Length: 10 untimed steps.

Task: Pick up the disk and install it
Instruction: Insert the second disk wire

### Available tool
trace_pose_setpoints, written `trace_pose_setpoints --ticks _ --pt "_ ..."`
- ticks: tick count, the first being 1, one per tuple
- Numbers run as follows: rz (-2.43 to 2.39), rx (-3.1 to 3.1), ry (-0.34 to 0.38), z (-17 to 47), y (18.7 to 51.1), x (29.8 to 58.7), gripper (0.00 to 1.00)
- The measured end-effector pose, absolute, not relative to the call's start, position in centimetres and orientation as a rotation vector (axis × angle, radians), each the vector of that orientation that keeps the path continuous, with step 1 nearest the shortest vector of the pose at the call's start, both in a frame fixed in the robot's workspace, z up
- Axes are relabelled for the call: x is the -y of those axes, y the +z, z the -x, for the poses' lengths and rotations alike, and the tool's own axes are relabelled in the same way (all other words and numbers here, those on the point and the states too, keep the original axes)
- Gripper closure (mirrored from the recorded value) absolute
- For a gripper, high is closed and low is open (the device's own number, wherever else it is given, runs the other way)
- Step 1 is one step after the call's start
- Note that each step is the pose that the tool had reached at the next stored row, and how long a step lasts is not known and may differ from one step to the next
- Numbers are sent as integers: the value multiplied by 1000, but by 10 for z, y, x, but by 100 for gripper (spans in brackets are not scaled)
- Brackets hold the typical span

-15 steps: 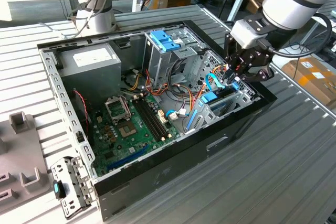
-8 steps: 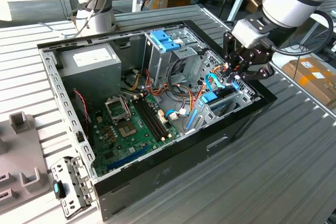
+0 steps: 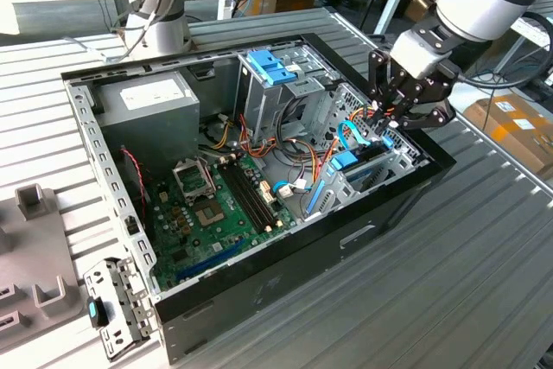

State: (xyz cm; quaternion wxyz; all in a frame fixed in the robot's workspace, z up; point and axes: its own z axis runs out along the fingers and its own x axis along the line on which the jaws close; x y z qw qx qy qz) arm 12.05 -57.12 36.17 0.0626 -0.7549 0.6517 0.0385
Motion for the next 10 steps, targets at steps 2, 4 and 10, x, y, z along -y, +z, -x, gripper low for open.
trace_pose_setpoints --ticks 2,4,10 --pt "2287 -1964 117 -123 362 571 76" --pt "2289 -1962 117 -127 362 571 76" --pt "2292 -1958 117 -132 362 571 76"
